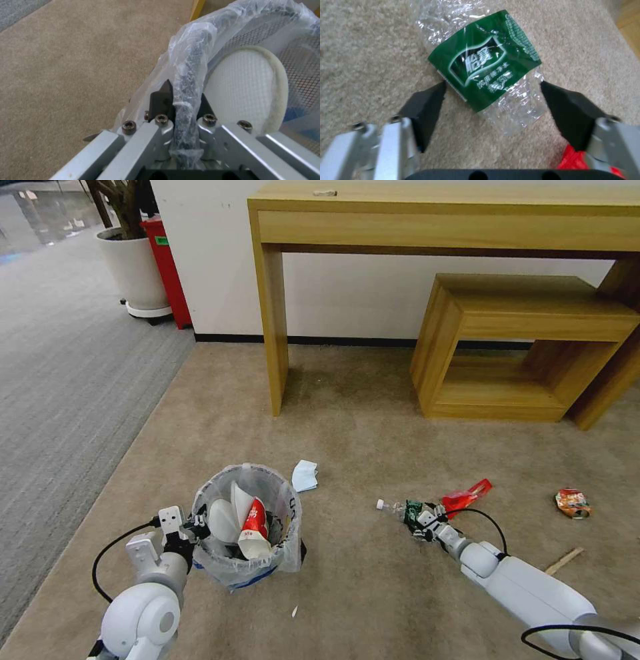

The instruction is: Pick up the trash bin and place the garbage on the floor into it.

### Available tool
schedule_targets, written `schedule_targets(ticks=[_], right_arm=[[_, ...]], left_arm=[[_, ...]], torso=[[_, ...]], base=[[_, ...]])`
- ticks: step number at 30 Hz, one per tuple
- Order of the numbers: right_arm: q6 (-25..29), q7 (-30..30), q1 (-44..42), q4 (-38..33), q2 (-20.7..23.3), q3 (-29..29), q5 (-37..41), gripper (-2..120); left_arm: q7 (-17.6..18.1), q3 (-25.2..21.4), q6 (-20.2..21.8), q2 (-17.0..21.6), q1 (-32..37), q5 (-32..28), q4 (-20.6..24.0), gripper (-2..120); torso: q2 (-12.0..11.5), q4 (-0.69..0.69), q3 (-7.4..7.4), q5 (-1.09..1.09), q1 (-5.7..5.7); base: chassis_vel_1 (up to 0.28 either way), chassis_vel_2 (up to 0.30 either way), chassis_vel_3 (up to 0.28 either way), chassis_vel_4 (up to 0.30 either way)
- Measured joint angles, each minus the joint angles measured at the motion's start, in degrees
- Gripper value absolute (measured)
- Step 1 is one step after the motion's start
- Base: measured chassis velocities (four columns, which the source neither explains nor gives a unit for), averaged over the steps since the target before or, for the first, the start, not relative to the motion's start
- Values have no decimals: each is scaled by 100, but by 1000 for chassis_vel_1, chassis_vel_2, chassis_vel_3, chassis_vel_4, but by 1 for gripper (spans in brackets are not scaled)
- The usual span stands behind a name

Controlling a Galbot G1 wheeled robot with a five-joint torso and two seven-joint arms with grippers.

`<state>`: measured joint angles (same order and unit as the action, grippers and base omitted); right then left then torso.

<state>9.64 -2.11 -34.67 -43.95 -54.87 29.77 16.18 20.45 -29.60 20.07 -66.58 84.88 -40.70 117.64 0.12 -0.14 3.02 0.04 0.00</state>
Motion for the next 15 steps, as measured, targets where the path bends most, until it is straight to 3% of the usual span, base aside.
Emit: schedule_targets(ticks=[3, 15], right_arm=[[37, -5, -52, 20, -18, -54, -3, 58], [203, 31, -207, -124, 40, -183, -27, 22]], left_arm=[[0, 0, -10, -28, 15, 23, 15, 2], [-5, 24, -34, -78, -49, 75, -84, 2]], torso=[[0, 0, -1, -1, 0], [1, 0, -1, 0, 0]], base=[[0, 0, 0, 0], [0, 0, 0, 0]])
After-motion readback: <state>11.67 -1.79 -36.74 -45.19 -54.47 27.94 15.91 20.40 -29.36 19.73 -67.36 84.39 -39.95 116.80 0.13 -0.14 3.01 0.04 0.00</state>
